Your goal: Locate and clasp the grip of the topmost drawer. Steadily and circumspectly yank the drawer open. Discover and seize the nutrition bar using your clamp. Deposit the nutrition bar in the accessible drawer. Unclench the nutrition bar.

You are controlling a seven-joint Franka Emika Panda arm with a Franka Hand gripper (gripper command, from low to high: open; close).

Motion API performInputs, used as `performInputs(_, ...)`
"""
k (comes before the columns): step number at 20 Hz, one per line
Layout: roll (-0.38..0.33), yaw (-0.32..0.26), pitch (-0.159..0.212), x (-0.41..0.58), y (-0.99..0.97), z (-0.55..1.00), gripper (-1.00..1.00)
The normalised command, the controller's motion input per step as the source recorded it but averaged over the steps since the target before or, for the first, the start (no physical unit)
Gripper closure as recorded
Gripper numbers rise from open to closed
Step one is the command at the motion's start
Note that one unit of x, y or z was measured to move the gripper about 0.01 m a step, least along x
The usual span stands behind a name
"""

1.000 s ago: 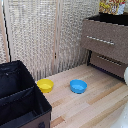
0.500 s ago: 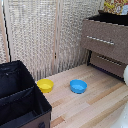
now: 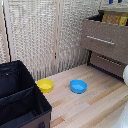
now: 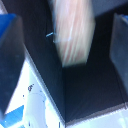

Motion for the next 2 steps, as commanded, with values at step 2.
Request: performInputs(2,0.000,-0.097,0.074,0.091,0.00,0.26,-1.00)
